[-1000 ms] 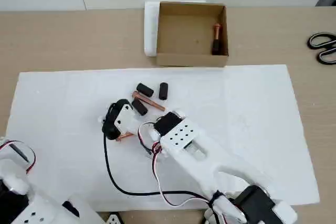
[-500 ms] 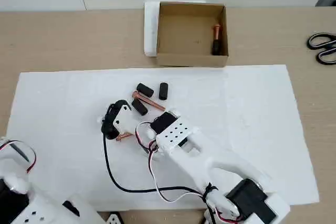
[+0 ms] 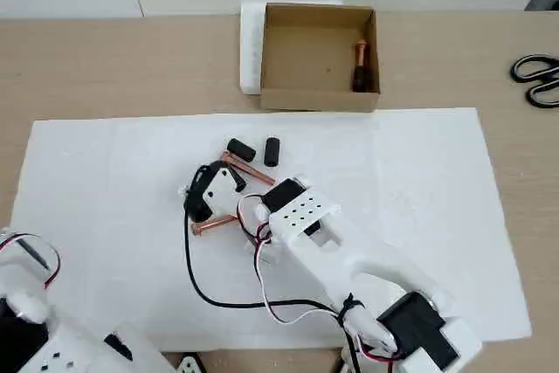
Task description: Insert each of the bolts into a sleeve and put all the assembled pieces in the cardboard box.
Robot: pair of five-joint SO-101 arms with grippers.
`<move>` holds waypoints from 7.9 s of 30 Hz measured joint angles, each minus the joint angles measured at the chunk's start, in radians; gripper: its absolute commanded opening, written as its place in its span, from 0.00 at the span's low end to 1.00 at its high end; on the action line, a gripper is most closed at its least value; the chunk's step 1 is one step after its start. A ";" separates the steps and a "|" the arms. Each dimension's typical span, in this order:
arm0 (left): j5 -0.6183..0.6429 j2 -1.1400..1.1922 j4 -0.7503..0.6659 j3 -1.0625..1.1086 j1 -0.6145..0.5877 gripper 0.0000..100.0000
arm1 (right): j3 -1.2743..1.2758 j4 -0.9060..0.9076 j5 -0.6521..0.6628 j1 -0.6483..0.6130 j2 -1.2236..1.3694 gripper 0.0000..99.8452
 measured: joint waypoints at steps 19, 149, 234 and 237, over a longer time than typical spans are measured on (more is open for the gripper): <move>0.000 0.000 0.000 0.000 0.000 0.01 | -0.002 0.003 -0.020 0.012 0.000 0.01; 0.443 0.364 -0.861 0.120 1.430 0.01 | 0.914 -0.399 -0.451 0.221 -1.695 0.00; 0.393 0.305 -0.845 0.213 1.455 0.01 | 0.921 -0.396 -0.531 0.172 -1.695 0.00; 0.393 0.305 -0.845 0.213 1.455 0.01 | 0.921 -0.396 -0.531 0.172 -1.695 0.00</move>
